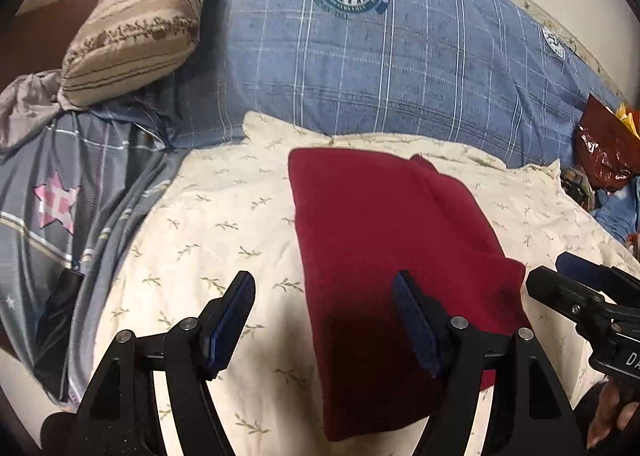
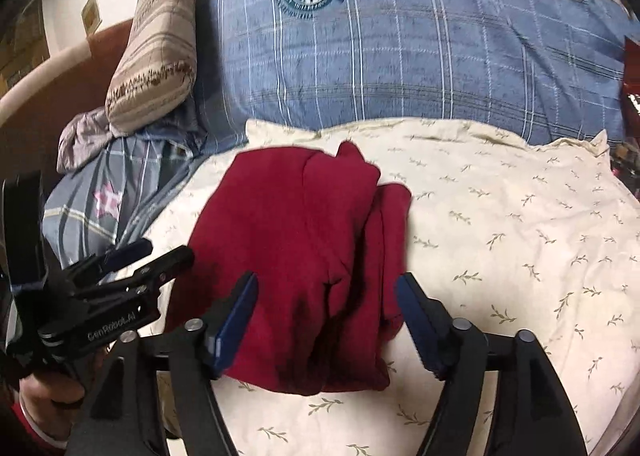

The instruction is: Fold small clothes

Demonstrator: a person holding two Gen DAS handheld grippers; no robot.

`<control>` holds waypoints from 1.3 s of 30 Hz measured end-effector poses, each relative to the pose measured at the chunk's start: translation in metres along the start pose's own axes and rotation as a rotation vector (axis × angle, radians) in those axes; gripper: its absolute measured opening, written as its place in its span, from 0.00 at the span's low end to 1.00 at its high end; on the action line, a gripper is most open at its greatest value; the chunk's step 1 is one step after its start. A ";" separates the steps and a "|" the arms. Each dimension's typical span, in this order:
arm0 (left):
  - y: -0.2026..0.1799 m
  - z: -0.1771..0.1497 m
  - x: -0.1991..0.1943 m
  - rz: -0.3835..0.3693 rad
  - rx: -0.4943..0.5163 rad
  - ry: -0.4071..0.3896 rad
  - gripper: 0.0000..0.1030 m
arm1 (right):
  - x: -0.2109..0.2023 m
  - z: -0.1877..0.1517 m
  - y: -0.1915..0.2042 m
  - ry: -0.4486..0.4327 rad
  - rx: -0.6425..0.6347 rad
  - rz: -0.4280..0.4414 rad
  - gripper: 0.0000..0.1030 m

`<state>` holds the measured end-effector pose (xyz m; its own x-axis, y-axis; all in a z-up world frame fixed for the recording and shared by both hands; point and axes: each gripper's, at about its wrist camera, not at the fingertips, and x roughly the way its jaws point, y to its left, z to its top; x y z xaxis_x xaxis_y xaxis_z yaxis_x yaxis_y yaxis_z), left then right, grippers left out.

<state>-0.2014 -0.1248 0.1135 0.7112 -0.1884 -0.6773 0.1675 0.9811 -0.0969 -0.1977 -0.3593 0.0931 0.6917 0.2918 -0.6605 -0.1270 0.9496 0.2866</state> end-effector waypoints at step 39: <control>0.006 -0.008 -0.024 0.068 0.047 -0.043 0.69 | 0.009 -0.005 0.028 -0.006 -0.076 -0.033 0.81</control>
<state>-0.2226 -0.1141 0.1234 0.7505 -0.1239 -0.6491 0.1490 0.9887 -0.0164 -0.1986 -0.3301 0.0921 0.7005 0.2601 -0.6645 -0.1577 0.9646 0.2113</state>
